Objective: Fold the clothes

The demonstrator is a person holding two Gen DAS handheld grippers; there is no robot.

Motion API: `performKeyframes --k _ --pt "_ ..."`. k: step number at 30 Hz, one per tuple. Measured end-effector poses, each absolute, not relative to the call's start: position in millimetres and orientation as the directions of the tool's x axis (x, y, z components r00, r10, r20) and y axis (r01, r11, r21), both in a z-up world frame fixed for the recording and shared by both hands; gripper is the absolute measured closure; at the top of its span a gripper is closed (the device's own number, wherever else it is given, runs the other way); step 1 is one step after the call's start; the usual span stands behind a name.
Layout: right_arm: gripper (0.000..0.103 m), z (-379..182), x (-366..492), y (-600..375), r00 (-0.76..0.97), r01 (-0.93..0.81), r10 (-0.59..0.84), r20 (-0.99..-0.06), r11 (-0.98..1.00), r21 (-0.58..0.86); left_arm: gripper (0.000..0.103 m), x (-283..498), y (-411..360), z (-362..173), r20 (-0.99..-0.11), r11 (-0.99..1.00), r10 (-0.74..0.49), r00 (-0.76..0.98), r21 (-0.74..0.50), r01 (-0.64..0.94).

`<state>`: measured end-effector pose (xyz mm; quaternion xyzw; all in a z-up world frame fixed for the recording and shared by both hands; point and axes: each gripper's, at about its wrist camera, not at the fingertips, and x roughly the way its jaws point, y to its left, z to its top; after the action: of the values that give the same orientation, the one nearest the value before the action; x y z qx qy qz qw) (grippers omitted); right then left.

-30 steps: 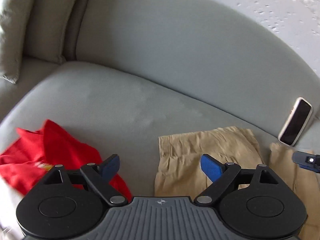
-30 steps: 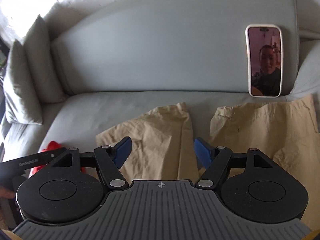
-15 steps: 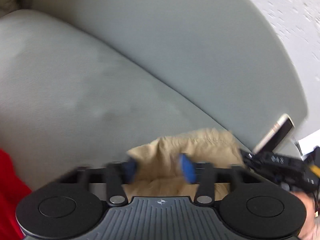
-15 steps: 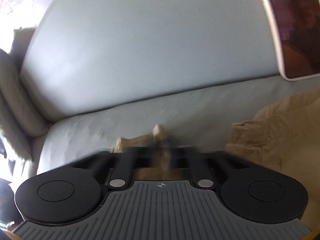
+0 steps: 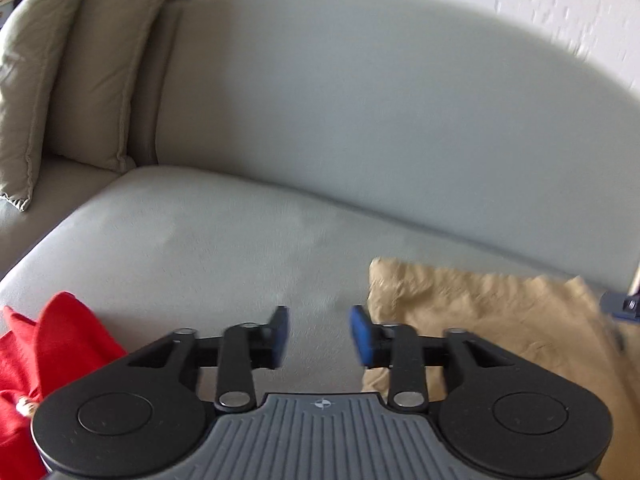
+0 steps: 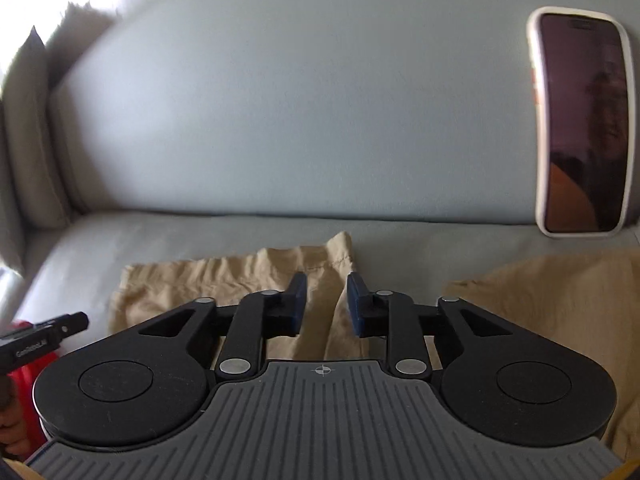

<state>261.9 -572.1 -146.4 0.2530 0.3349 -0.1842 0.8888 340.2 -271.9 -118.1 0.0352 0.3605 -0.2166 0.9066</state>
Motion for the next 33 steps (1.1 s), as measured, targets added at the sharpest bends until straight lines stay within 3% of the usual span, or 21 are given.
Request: performKeyframes --k 1,2,8,12,15,19,26,33 --pt "0.050 -135 247 -573 0.727 0.494 -0.156 -0.669 0.795 0.352 0.059 332 -265 -106 -0.657 0.899 -0.388 0.646 -0.115 0.423" --pt "0.049 -122 233 -574 0.744 0.491 -0.154 -0.651 0.786 0.375 0.059 322 -260 -95 -0.652 0.888 -0.415 0.634 -0.137 0.440" --pt "0.040 -54 106 -599 0.741 0.584 -0.236 -0.628 0.688 0.431 0.048 230 -260 -46 -0.697 0.719 -0.592 0.405 -0.229 0.656" --pt "0.040 -31 -3 -611 0.741 0.638 -0.262 -0.618 0.560 0.528 0.042 157 -256 -12 -0.671 0.591 -0.678 0.301 -0.253 0.766" --pt "0.040 -10 -64 -595 0.751 0.645 -0.290 -0.594 0.519 0.562 0.033 103 -248 8 -0.650 0.542 -0.697 0.301 -0.203 0.816" --pt "0.036 13 -130 -563 0.743 0.661 -0.350 -0.571 0.519 0.542 0.031 39 -253 9 -0.671 0.468 -0.700 0.245 -0.172 0.867" --pt "0.035 36 -204 -551 0.720 0.689 -0.393 -0.572 0.502 0.523 0.031 -44 -292 -16 -0.729 0.397 -0.677 0.100 -0.248 0.884" --pt "0.035 108 -266 -567 0.713 0.700 -0.509 -0.482 0.561 0.443 0.029 -80 -322 0 -0.676 0.327 -0.736 0.018 -0.333 0.884"
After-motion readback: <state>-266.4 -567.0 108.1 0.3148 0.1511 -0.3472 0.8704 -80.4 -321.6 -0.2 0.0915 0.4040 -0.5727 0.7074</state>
